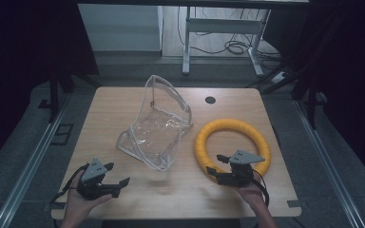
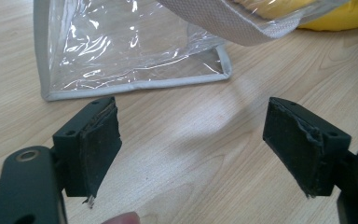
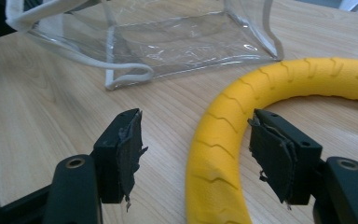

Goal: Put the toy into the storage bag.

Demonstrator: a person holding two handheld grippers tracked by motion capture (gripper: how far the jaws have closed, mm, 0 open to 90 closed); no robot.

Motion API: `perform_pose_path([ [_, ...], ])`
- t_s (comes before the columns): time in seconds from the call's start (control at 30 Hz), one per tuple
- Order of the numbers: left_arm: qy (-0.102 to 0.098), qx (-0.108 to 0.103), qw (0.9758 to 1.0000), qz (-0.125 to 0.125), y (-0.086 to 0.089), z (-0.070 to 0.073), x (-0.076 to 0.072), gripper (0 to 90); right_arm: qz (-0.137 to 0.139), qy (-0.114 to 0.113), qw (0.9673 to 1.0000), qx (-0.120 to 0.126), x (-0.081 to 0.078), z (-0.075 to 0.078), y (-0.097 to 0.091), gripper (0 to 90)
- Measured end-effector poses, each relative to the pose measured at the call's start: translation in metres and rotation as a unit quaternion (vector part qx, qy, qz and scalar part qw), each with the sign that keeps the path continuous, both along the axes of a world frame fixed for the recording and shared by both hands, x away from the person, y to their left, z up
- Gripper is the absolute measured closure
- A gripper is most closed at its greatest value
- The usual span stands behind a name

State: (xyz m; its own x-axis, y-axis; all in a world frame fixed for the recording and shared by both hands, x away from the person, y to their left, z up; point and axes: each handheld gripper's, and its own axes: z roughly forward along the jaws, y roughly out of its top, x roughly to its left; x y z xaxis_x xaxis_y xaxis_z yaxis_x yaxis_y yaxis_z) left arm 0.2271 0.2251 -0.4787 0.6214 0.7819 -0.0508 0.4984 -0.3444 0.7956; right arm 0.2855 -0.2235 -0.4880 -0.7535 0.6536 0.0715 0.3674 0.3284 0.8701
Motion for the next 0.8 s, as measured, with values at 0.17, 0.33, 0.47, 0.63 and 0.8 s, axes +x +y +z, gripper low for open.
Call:
perform_pose_path([
  [0.17,0.005,-0.003,1.0,-0.001,-0.0029,-0.002,0.001,18.9,0.006,0.0,0.9999,0.01,-0.0011,0.001,-0.001,33.0],
  [0.33,0.013,-0.004,0.9999,-0.008,-0.0059,-0.0038,0.0017,19.4,0.008,0.003,0.9997,0.022,-0.0028,0.0024,-0.0019,32.1],
  [0.47,0.014,-0.006,0.9998,-0.009,-0.0065,-0.0036,0.0016,19.8,0.018,0.002,0.9996,0.019,-0.0048,0.0025,0.0012,30.4],
  [0.63,0.017,-0.004,0.9998,-0.01,-0.0073,-0.0037,0.0018,20.0,0.021,0.007,0.9997,0.013,-0.0057,0.0014,0.0044,30.5],
  [0.8,0.017,-0.001,0.9998,-0.01,-0.008,-0.0045,0.0021,20.3,0.021,0.005,0.9997,0.016,-0.0059,0.0019,0.0034,31.1],
])
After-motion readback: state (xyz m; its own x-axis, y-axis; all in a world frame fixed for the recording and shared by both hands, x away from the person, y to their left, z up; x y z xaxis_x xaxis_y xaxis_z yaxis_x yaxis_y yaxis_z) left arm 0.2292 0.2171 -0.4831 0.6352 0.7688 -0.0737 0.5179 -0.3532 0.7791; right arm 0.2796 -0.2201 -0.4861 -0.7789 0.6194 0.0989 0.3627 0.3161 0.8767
